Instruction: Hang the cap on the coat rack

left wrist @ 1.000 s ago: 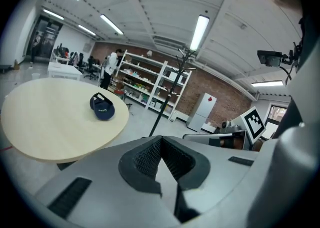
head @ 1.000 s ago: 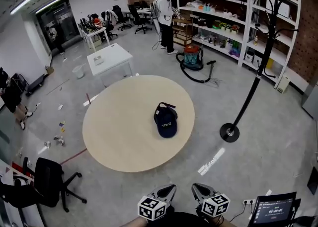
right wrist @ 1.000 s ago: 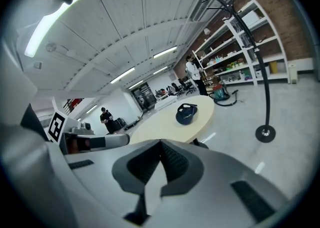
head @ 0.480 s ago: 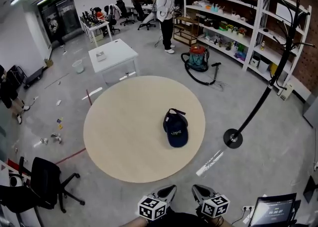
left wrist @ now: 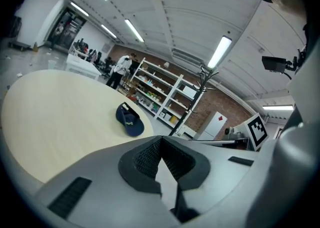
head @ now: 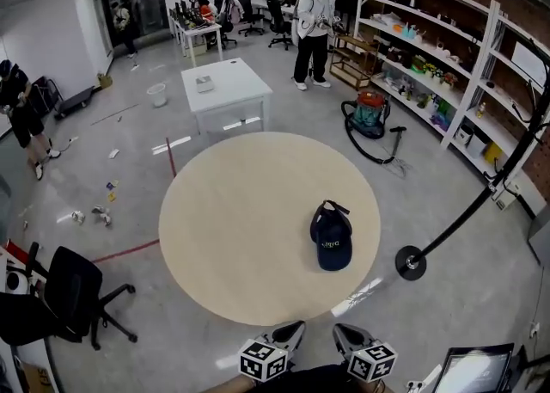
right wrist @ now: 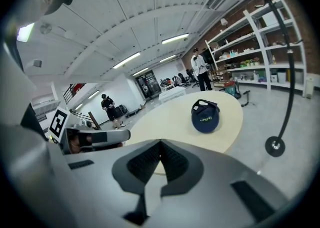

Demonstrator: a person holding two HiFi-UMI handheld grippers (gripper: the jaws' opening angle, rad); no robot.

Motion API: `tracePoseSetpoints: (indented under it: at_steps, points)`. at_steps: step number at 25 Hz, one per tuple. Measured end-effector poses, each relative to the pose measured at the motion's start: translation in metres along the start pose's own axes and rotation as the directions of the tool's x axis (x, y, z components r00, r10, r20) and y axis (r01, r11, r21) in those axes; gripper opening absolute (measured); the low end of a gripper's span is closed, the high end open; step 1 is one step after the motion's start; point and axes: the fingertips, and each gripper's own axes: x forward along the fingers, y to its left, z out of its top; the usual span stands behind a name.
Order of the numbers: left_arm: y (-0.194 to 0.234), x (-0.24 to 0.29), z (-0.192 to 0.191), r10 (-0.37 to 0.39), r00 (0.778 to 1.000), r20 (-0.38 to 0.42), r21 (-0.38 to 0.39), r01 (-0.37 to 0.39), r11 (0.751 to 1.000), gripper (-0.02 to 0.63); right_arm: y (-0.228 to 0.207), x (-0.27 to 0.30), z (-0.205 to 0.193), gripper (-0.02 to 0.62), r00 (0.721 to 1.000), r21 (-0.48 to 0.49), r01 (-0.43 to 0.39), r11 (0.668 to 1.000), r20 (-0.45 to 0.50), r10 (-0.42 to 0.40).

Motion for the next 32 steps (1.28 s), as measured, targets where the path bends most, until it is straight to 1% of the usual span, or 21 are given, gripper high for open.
tracePoseSetpoints:
  at_steps: [6, 11, 16, 19, 22, 26, 29, 32]
  points:
    - [0.019, -0.002, 0.011, 0.019, 1.000, 0.017, -0.017, -0.018, 1.000, 0.003, 0.009, 0.022, 0.010, 0.002, 0.999, -0.019, -0.031, 0.999, -0.018, 0.030]
    - [0.033, 0.002, 0.018, 0.042, 0.999, 0.023, -0.017, -0.041, 0.999, 0.003, 0.003, 0.038, 0.017, 0.002, 0.999, -0.010, -0.044, 0.999, -0.013, 0.044]
    - [0.043, 0.011, 0.032, 0.077, 0.997, 0.029, -0.009, -0.077, 0.997, 0.003, -0.003, 0.055, 0.031, 0.002, 0.996, -0.016, -0.082, 0.996, -0.017, 0.082]
    - [0.052, 0.019, 0.035, 0.099, 0.995, 0.029, -0.007, -0.098, 0.995, 0.003, -0.008, 0.066, 0.033, 0.002, 0.994, -0.021, -0.104, 0.994, -0.026, 0.103]
    - [0.057, 0.035, 0.038, 0.109, 0.994, 0.022, -0.021, -0.108, 0.994, 0.003, -0.024, 0.075, 0.039, 0.002, 0.993, -0.005, -0.114, 0.993, -0.036, 0.114]
    - [0.058, 0.068, 0.039, 0.117, 0.993, -0.012, -0.039, -0.117, 0.992, 0.003, -0.053, 0.082, 0.048, 0.002, 0.991, 0.027, -0.119, 0.993, -0.056, 0.120]
    - [0.060, 0.095, 0.039, 0.131, 0.991, -0.032, -0.067, -0.133, 0.989, 0.003, -0.078, 0.088, 0.052, 0.002, 0.989, 0.058, -0.123, 0.991, -0.080, 0.127]
    - [0.068, 0.125, 0.045, 0.157, 0.987, -0.033, -0.100, -0.160, 0.982, 0.003, -0.106, 0.100, 0.063, 0.002, 0.985, 0.075, -0.134, 0.988, -0.097, 0.141]
